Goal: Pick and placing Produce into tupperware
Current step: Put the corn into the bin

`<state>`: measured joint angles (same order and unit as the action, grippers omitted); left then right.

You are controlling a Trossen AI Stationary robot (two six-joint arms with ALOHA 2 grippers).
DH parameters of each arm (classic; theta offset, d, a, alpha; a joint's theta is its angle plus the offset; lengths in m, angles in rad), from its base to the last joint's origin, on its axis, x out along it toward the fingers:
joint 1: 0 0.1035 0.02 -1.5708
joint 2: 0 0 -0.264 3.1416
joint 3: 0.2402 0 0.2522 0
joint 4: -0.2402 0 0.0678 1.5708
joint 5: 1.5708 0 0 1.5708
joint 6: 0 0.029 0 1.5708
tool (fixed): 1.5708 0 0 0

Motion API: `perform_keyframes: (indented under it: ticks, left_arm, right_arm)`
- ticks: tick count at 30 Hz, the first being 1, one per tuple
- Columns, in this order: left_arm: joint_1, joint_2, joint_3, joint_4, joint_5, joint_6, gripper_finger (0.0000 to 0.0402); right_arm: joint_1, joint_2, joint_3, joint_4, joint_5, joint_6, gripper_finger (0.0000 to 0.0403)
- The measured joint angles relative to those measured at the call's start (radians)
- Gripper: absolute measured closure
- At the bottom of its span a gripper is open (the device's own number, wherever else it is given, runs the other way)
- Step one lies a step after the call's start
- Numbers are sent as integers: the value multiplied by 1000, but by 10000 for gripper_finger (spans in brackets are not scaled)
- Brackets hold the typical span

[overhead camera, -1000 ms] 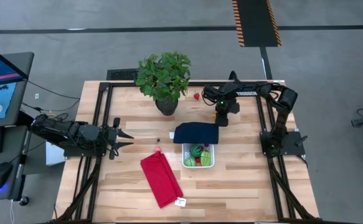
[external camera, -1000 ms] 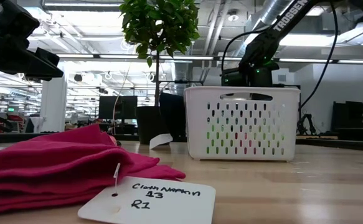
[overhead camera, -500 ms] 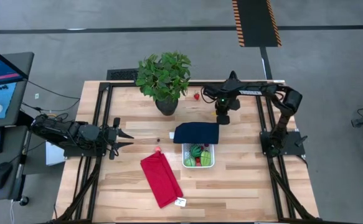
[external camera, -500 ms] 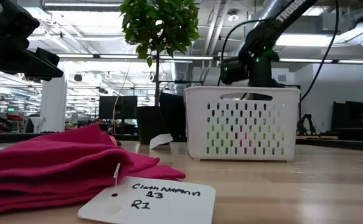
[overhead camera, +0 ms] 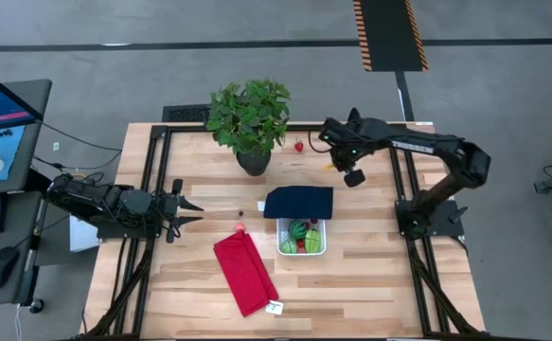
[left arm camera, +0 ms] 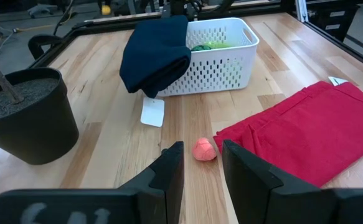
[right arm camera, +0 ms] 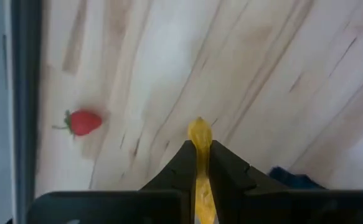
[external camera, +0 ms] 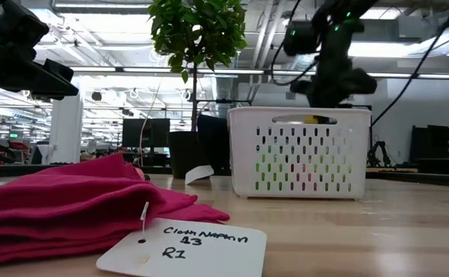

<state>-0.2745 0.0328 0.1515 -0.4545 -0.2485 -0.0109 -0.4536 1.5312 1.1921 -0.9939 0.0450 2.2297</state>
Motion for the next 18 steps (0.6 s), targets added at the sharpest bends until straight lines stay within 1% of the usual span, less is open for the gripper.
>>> perform_keyframes:
  ticks: [3,7,10,14,18]
  left_arm:
    - [0,0,0,0,0,0,301]
    - [0,0,0,0,0,0,301]
    - [0,0,0,0,0,0,301]
    - [0,0,0,0,0,0,301]
    - [0,0,0,0,0,0,301]
  right_arm:
    - [20,-63,-1,4,8,-47,346]
    - [67,-113,0,56,11,-204,346]
    - [112,-124,0,87,8,-331,346]
    - [191,-118,0,157,-15,-453,346]
    - [297,-104,1,218,-18,-579,346]
